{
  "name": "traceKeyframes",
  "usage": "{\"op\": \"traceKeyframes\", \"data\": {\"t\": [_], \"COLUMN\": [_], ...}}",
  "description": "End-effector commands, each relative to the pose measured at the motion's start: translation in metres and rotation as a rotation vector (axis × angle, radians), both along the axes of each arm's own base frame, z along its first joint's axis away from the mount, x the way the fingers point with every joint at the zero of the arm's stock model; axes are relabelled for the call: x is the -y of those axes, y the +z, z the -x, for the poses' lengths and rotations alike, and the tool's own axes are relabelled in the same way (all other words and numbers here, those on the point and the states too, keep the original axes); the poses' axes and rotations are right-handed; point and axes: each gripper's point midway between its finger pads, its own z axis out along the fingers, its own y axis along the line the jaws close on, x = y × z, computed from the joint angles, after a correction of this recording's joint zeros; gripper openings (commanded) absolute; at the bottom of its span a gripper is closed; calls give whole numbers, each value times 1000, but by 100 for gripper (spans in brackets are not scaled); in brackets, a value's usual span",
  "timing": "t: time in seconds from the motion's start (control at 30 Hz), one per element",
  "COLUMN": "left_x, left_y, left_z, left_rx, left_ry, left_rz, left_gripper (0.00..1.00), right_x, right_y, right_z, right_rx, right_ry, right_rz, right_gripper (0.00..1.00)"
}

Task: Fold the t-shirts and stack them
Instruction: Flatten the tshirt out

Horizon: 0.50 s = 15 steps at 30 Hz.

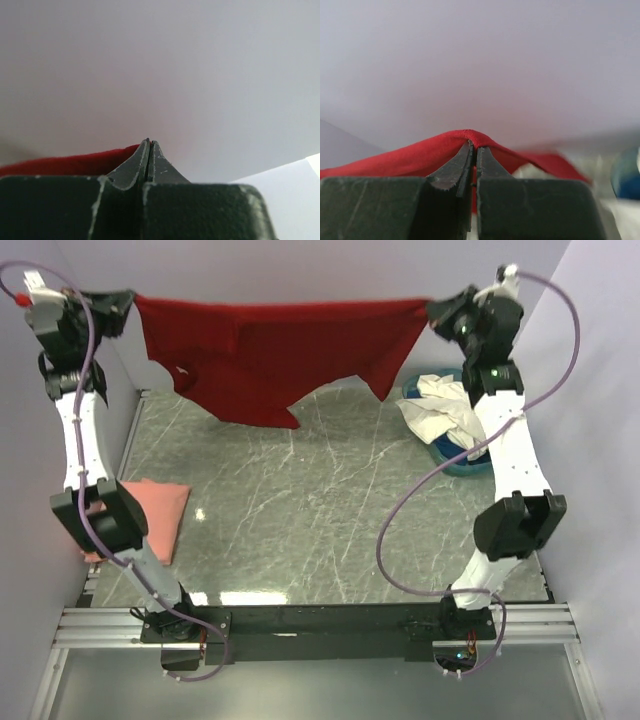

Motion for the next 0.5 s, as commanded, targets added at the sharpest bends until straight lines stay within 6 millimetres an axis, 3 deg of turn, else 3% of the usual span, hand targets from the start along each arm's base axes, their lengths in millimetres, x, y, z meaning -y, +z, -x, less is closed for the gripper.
{"op": "traceKeyframes", "data": {"t": [0.0, 0.03, 0.07, 0.1, 0.13, 0.17, 0.2, 0.23, 0.27, 0.3, 0.33, 0.47], "left_x": [9, 12, 17, 19, 22, 27, 27, 27, 32, 31, 28, 35], "left_y": [9, -4, -25, -39, -57, -84, -103, -117, -150, -166, -185, -273], "left_z": [37, 40, 47, 51, 55, 68, 74, 81, 98, 106, 114, 172], "left_rx": [51, 19, -32, -68, -118, -176, -221, -247, -325, -361, -419, -628], "left_ry": [-2, -12, -21, -16, -11, -8, 11, 24, 32, 51, 88, 153], "left_rz": [-46, -41, -32, -35, -23, -8, 6, 15, 38, 37, 50, 69], "left_gripper": [1, 0, 0, 0, 0, 1, 1, 1, 1, 1, 0, 1], "right_x": [22, 19, 35, 35, 34, 34, 32, 32, 32, 30, 29, 30], "right_y": [5, -38, -38, -55, -92, -102, -139, -154, -164, -179, -210, -276], "right_z": [27, 25, 32, 34, 37, 45, 51, 57, 67, 73, 83, 123], "right_rx": [49, -44, -32, -66, -143, -169, -250, -280, -311, -345, -416, -606], "right_ry": [-53, -35, -51, -43, -26, -21, -10, -13, -20, -15, -14, -43], "right_rz": [-27, -40, -68, -83, -97, -122, -139, -141, -158, -168, -174, -171], "right_gripper": [0, 0, 0, 0, 0, 0, 0, 0, 0, 0, 0, 0]}}
